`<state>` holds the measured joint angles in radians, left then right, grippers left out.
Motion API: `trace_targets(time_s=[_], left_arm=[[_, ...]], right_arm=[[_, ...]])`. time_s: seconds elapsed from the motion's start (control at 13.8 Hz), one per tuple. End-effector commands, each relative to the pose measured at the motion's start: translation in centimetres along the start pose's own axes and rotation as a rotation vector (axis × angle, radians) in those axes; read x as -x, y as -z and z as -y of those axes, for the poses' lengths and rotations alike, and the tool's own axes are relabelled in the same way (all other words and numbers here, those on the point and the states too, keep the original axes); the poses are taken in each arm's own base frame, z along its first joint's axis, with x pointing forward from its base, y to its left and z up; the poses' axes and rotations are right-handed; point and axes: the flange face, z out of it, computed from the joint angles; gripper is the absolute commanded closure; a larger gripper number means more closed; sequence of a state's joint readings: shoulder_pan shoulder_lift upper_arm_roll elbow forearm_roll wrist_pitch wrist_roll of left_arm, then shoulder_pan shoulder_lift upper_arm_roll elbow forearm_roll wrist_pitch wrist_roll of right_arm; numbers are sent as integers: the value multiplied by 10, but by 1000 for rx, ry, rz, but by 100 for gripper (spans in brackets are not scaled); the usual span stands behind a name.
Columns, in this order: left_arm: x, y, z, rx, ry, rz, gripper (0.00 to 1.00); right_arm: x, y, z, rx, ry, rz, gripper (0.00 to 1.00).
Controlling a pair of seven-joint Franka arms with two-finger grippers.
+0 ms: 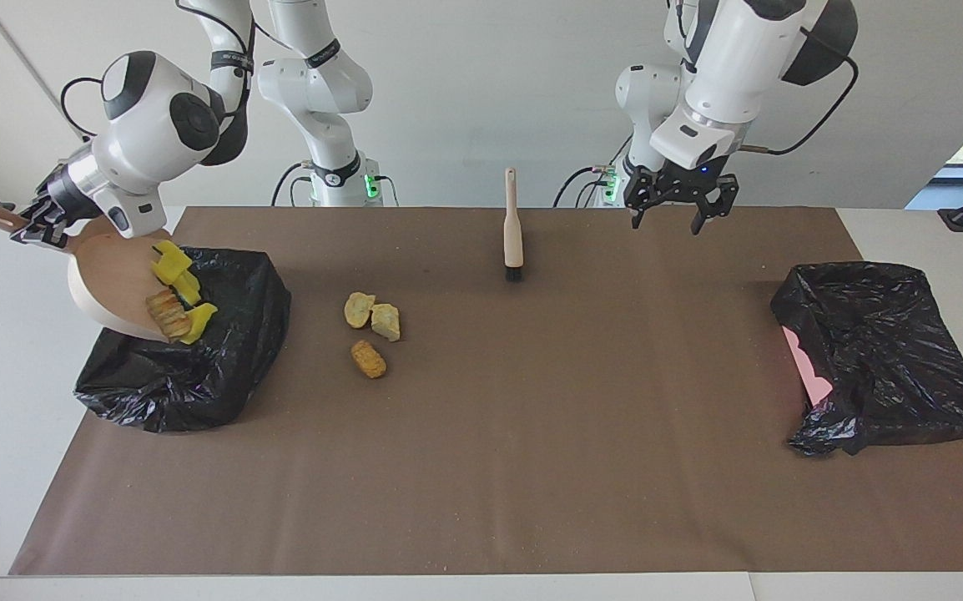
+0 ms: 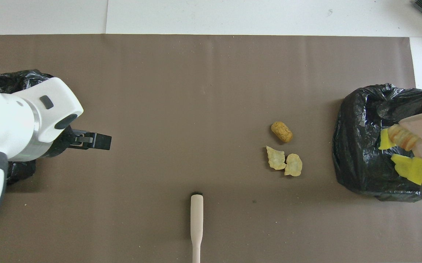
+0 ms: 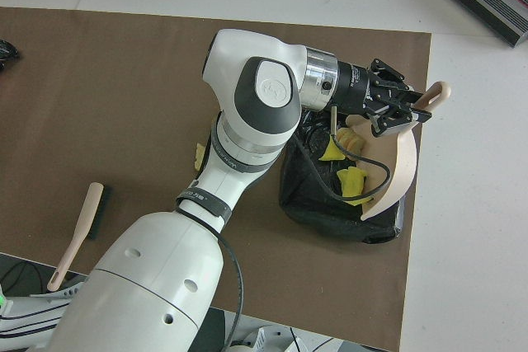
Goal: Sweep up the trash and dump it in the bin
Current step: 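Tilt the dustpan with the right gripper to dump debris into the bag, then bring the empty dustpan with the right gripper back beside the paper scraps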
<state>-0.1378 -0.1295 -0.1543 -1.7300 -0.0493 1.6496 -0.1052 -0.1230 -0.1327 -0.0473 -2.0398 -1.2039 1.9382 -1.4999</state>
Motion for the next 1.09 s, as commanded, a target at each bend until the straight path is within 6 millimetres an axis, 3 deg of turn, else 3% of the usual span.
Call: trace_targets(time_s=[0.0,0.15,0.36,0.58,0.8,1.02], left_arm=[[-3,46,45,-19,-26,23,0],[-2,66,59,-14,-20,28,0],[-7,74,79,-4,12,48,0],[-8,74,92,-8,32,51,0],[0,83,107,-12,64,31,0],[3,80,109,-12,75,44,0]], right_arm=[[18,31,21,-8,-7,51,100],[25,42,27,-18,-14,50,100],[31,64,29,-20,-32,58,100],[28,107,24,-19,-97,-6,100],[5,155,20,-34,-216,-88,100],[-21,162,8,-34,-360,-303,100]])
